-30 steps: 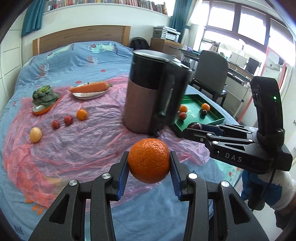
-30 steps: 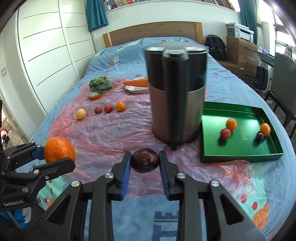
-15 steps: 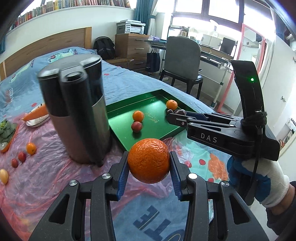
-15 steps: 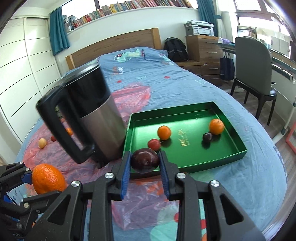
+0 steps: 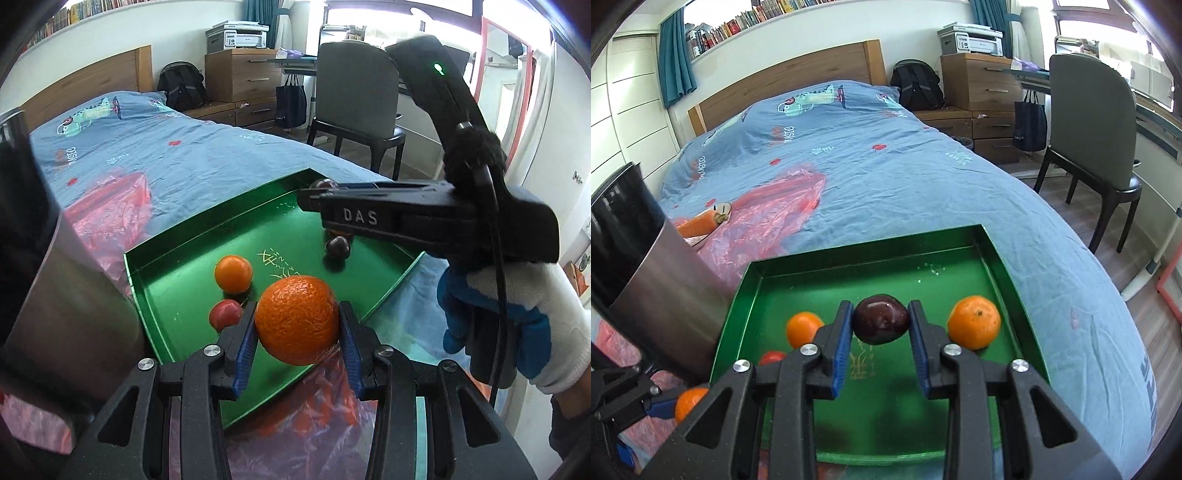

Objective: Organize fruits
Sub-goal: 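Carry the orange and plum over the green tray with both tools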

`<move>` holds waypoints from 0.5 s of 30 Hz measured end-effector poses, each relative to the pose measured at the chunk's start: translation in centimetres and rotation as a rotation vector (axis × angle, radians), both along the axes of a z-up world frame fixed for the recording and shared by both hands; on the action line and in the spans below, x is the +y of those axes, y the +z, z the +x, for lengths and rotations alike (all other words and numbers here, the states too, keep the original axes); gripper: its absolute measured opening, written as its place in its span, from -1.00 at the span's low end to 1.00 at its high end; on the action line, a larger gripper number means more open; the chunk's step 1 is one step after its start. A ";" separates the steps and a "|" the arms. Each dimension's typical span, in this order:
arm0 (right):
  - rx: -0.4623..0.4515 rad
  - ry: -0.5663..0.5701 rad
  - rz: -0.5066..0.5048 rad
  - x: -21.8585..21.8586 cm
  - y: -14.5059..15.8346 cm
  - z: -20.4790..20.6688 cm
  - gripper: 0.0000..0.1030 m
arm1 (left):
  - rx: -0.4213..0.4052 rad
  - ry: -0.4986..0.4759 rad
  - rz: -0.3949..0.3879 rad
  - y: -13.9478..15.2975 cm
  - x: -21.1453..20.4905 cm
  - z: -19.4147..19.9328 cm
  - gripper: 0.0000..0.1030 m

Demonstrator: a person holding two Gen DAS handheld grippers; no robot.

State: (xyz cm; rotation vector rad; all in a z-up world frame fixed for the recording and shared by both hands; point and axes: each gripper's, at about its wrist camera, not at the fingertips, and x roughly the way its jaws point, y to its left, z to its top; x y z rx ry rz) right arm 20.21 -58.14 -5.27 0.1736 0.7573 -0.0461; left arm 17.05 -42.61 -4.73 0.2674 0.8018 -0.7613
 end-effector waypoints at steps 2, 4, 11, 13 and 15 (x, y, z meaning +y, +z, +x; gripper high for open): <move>0.010 -0.002 0.000 -0.7 -0.3 1.7 -0.79 | 0.004 0.003 0.011 -0.7 -0.8 0.9 -0.29; 0.023 -0.004 -0.002 -1.3 -0.9 3.3 -0.79 | 0.005 0.003 0.027 -1.5 -1.7 1.6 -0.29; 0.100 -0.003 -0.031 -2.0 -3.4 7.5 -0.79 | 0.017 -0.011 0.058 -3.6 -4.2 2.5 -0.29; 0.125 0.001 -0.046 -2.0 -3.9 8.2 -0.79 | 0.025 -0.015 0.063 -4.1 -4.6 2.5 -0.29; 0.151 -0.001 -0.059 -2.0 -4.6 8.8 -0.79 | 0.032 -0.019 0.073 -4.6 -4.9 2.5 -0.29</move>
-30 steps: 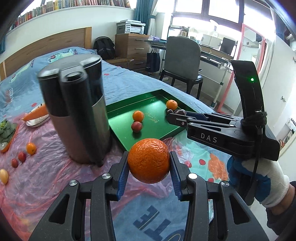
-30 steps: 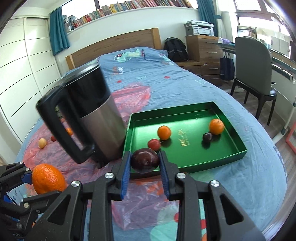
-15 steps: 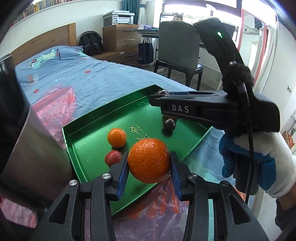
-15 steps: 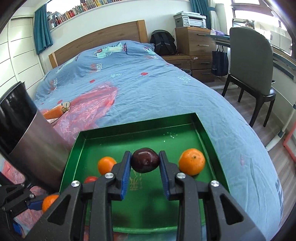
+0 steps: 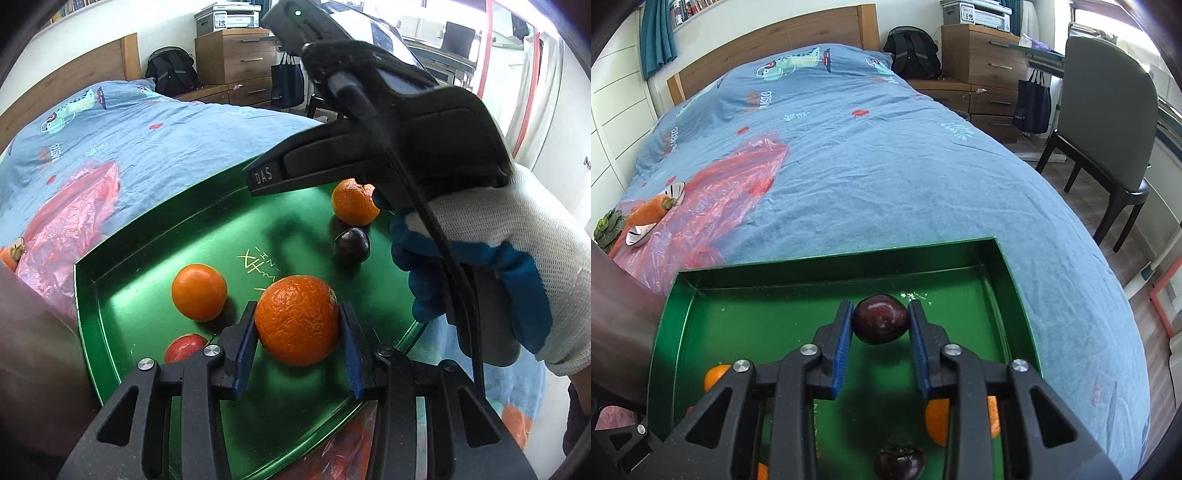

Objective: Organize fruits
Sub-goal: 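Carry the orange and plum over the green tray with both tools, then open both tools to drop the orange and plum into the tray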

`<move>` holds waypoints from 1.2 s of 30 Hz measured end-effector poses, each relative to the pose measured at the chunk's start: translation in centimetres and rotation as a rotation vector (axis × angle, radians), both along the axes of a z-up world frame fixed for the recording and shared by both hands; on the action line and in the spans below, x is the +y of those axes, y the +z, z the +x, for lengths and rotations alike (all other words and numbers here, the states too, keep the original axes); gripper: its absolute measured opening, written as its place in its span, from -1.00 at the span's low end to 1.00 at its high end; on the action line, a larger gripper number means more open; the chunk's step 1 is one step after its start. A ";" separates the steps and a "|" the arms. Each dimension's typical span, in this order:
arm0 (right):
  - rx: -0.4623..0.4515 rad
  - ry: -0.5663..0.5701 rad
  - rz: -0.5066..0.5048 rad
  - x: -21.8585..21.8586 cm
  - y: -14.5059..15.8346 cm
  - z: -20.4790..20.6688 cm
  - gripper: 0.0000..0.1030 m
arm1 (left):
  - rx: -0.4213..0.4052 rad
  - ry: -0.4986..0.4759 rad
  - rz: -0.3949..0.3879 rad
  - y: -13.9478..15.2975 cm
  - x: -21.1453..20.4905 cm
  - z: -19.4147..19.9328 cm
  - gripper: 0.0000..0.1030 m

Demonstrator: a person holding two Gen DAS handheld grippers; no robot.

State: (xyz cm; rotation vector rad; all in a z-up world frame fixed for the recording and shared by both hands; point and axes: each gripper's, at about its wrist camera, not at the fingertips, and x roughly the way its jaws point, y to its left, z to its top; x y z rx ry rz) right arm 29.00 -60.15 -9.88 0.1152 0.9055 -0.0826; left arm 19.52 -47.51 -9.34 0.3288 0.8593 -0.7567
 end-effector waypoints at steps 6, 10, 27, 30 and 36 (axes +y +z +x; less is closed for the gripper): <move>0.063 0.011 -0.034 0.3 -1.4 0.8 -0.79 | 0.022 0.002 0.014 -1.2 0.1 -0.5 -0.29; 0.087 0.015 -0.055 0.6 -2.0 0.9 -0.79 | 0.027 -0.002 0.015 -1.3 0.2 -0.9 -0.29; 0.066 0.013 -0.084 1.0 -1.0 0.7 0.10 | 0.019 0.007 0.037 -0.4 -0.5 -0.3 -0.20; 0.051 0.011 -0.078 1.2 -0.3 0.3 0.20 | 0.008 0.015 0.034 0.3 -0.2 -0.4 -0.12; -0.010 0.010 -0.067 1.9 2.1 -1.6 0.30 | 0.003 0.018 0.013 1.8 0.5 -1.2 -0.01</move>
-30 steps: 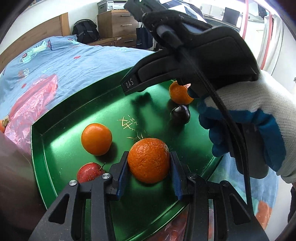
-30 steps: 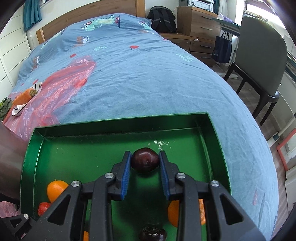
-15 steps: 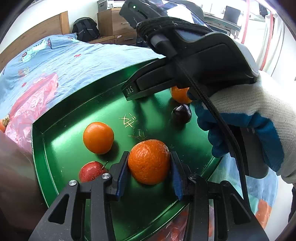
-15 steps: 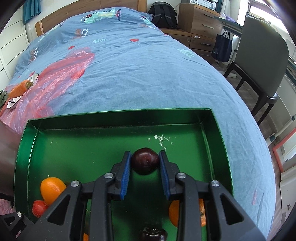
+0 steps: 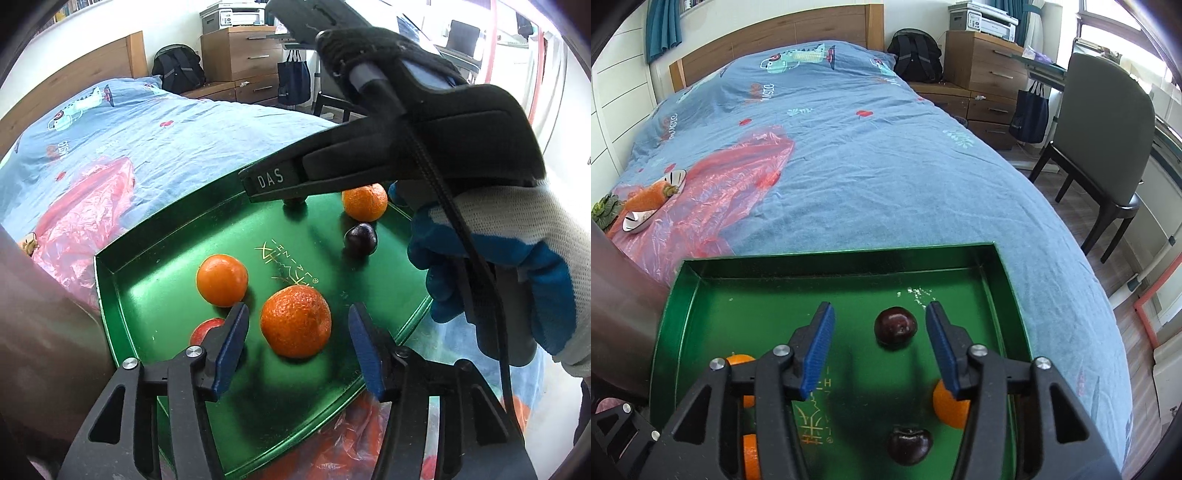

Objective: Organize fruits
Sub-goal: 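Open both tools to drop the orange and plum into the tray, then move both open tools back over the remaining fruit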

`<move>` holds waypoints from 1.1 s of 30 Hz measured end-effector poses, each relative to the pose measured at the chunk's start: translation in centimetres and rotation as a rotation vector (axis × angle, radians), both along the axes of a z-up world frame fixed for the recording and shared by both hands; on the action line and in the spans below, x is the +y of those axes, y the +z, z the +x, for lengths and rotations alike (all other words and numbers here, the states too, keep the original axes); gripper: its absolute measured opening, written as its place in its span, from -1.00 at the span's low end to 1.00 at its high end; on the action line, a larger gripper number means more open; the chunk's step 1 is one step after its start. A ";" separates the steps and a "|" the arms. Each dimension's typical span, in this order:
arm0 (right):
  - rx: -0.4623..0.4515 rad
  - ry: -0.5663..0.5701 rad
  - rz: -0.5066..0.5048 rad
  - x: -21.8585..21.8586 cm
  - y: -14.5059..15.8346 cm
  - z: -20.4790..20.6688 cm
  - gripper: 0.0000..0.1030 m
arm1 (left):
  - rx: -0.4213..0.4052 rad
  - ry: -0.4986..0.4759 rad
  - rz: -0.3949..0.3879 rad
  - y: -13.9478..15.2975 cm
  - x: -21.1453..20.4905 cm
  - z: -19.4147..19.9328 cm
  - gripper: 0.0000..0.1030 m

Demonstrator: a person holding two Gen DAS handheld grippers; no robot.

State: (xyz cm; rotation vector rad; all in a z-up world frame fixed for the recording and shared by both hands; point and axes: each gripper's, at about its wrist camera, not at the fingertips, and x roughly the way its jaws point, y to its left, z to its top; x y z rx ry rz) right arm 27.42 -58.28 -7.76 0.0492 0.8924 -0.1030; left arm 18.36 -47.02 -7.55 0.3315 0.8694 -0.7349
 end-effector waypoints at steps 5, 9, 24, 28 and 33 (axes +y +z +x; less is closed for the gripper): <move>-0.050 -0.001 -0.005 0.8 2.8 -2.7 0.38 | -0.011 -0.014 -0.027 1.7 1.0 -1.7 0.06; -0.082 -0.009 -0.007 1.4 4.8 -5.5 0.54 | -0.022 -0.030 -0.040 3.1 2.3 -3.7 0.09; -0.110 -0.045 0.030 4.3 8.1 -15.6 0.58 | -0.043 -0.042 -0.051 6.6 10.1 -12.5 0.13; -0.107 -0.050 0.043 5.8 8.4 -18.3 0.58 | -0.068 -0.017 -0.023 7.0 13.8 -14.3 0.13; -0.101 -0.045 0.059 8.0 9.0 -21.8 0.58 | -0.089 0.030 0.011 7.1 18.7 -16.5 0.15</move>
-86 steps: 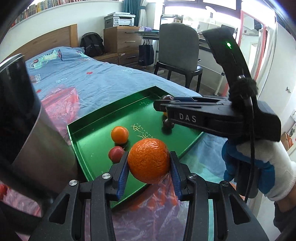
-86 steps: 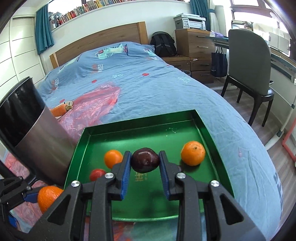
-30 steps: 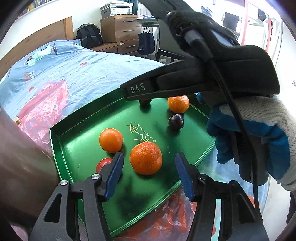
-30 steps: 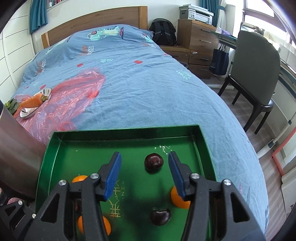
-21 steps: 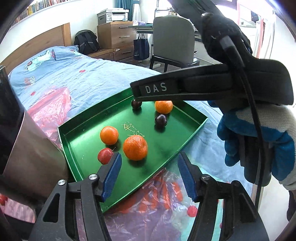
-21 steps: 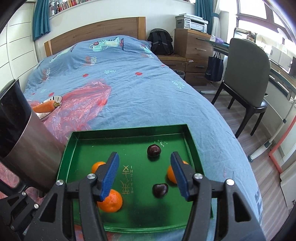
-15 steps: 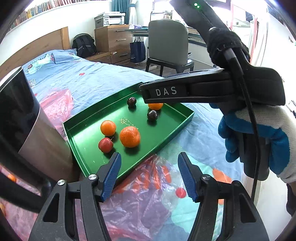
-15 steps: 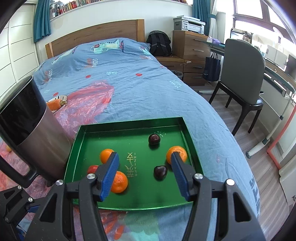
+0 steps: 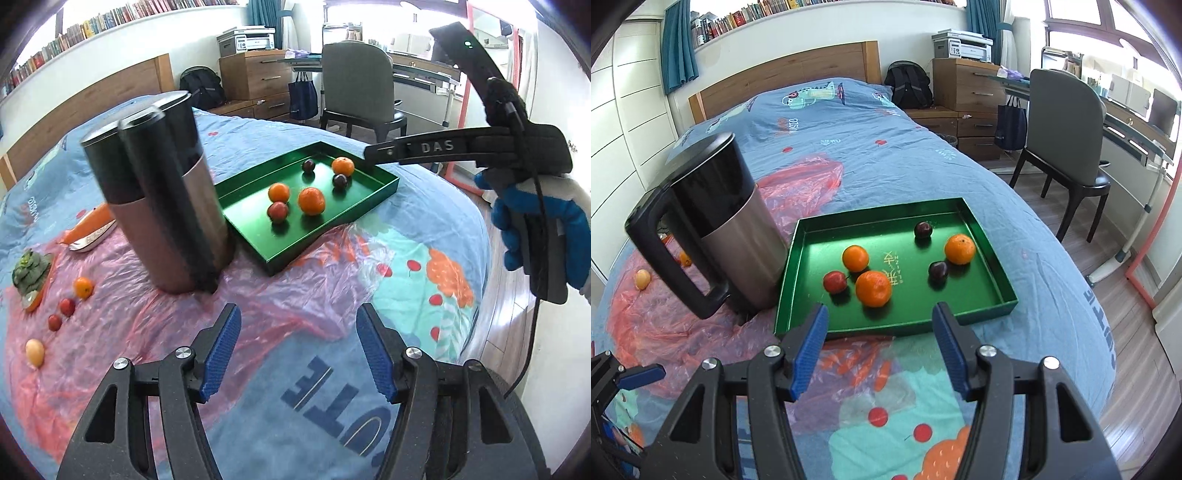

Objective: Organize fruits
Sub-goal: 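Move both open tools back over the remaining fruit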

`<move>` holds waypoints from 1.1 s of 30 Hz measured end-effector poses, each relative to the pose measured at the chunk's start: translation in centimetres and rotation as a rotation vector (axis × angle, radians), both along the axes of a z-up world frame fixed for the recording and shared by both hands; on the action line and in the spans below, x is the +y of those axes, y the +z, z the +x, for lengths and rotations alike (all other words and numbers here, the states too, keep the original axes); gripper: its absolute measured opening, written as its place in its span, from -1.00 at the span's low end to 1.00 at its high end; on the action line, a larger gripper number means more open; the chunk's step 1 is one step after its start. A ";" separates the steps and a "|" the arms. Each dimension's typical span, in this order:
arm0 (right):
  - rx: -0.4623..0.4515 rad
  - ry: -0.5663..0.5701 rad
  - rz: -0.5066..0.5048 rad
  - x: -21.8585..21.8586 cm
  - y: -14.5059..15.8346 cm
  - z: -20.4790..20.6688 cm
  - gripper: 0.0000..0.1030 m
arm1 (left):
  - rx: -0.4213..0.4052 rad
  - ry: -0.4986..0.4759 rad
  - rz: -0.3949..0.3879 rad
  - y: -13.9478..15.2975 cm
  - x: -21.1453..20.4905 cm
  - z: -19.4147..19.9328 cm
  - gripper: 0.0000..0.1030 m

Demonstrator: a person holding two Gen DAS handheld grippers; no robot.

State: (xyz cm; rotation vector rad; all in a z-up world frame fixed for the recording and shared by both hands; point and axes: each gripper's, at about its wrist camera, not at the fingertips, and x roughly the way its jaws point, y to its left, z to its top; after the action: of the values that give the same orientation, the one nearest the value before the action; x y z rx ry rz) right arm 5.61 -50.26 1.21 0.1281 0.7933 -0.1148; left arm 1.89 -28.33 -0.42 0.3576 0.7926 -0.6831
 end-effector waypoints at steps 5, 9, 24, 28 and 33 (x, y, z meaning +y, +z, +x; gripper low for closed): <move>0.014 0.010 0.019 2.8 0.2 -3.6 0.58 | 0.007 0.073 -0.014 -0.1 5.1 -1.5 0.16; 0.021 0.017 0.048 5.0 0.2 -5.8 0.59 | -0.012 0.133 -0.020 0.3 9.1 -2.7 0.16; 0.051 0.174 0.026 17.5 -0.1 -7.0 0.59 | -0.045 0.400 -0.109 1.2 22.9 -4.0 0.43; 0.078 0.229 0.015 21.3 -1.0 -6.5 0.59 | -0.062 0.480 -0.096 0.1 25.8 -3.8 0.43; 0.123 0.312 -0.011 26.0 -2.6 -5.4 0.59 | -0.042 0.595 -0.096 -1.7 30.3 -2.6 0.43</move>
State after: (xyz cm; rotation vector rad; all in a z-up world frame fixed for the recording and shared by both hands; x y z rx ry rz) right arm 0.20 -24.25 -1.40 -0.0140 0.9256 0.1693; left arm -0.72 1.93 -2.13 0.0370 0.7724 -0.1531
